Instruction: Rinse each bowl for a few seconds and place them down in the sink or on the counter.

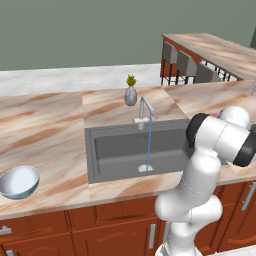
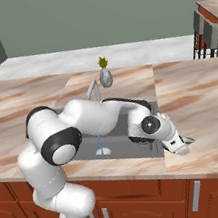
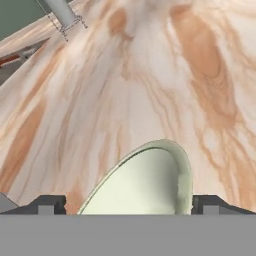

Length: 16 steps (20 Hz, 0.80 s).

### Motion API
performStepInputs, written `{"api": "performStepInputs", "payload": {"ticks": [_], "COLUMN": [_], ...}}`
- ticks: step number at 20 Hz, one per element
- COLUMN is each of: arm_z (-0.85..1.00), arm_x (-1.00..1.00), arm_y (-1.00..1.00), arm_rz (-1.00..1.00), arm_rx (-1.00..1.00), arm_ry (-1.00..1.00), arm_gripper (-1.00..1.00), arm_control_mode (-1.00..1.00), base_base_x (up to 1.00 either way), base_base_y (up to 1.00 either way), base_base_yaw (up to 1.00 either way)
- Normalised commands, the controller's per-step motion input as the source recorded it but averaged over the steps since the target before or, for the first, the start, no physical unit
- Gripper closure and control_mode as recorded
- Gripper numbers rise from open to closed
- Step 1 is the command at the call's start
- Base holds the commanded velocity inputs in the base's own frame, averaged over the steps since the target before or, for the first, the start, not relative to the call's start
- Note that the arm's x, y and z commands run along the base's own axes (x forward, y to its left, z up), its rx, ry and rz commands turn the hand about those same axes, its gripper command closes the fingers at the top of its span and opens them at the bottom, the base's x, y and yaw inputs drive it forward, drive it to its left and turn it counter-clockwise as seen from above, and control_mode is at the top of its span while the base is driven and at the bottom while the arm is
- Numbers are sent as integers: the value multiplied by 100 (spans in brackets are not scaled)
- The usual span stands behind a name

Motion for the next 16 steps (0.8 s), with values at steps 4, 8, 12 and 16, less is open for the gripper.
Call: {"api": "performStepInputs", "payload": {"ticks": [4,8,12,16], "arm_z": [7,0,10,19], "arm_x": [-26,-49,-50,-32], "arm_y": [-8,-1,-21,-34], "arm_rz": [14,20,20,17], "arm_rx": [0,0,-3,-5], "arm_ry": [-4,-5,-8,-7], "arm_gripper": [-100,-100,-100,-100], "arm_control_mode": [-100,-100,-100,-100], "base_base_x": [0,0,0,0], "base_base_y": [0,0,0,0], "base_base_yaw": [0,0,0,0]}}
